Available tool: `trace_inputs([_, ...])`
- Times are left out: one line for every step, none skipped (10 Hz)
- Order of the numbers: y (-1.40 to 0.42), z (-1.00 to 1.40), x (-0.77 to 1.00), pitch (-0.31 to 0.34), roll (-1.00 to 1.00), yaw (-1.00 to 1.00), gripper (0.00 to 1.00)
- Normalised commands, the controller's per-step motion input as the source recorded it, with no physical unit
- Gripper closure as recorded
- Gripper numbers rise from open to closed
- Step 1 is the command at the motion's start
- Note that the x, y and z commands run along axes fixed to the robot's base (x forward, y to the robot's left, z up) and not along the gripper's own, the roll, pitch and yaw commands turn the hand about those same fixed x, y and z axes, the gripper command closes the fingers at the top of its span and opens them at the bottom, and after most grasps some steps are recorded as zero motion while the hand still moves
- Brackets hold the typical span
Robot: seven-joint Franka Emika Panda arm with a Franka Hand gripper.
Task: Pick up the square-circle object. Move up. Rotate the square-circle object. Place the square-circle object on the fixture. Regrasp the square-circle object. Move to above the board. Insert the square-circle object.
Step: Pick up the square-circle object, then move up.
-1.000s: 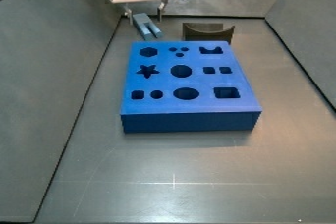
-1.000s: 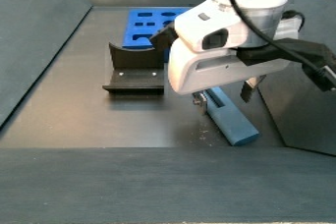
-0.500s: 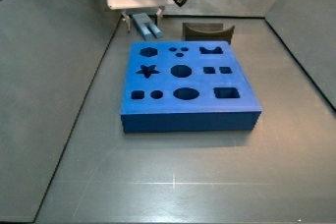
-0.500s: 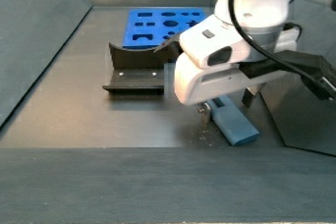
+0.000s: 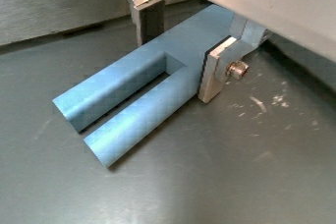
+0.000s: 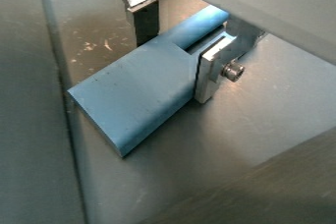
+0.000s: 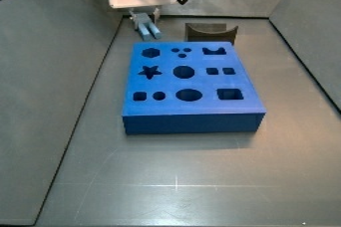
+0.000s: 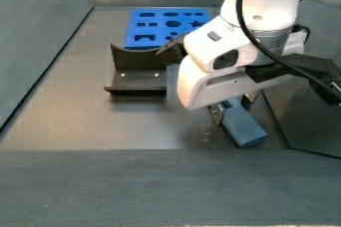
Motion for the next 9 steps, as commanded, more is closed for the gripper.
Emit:
trace_inputs([0.0,0.0,0.0,0.0,0.0,0.0,1.0])
trace_inputs([0.0,0.0,0.0,0.0,0.0,0.0,1.0])
trace_inputs([0.0,0.0,0.0,0.0,0.0,0.0,1.0])
trace_inputs([0.0,0.0,0.0,0.0,0.0,0.0,1.0])
trace_inputs([0.0,0.0,0.0,0.0,0.0,0.0,1.0])
trace_inputs([0.0,0.0,0.0,0.0,0.0,0.0,1.0])
trace_inputs([0.0,0.0,0.0,0.0,0.0,0.0,1.0])
trace_inputs([0.0,0.0,0.0,0.0,0.0,0.0,1.0])
trace_inputs([0.0,0.83,0.0,0.0,0.0,0.0,1.0])
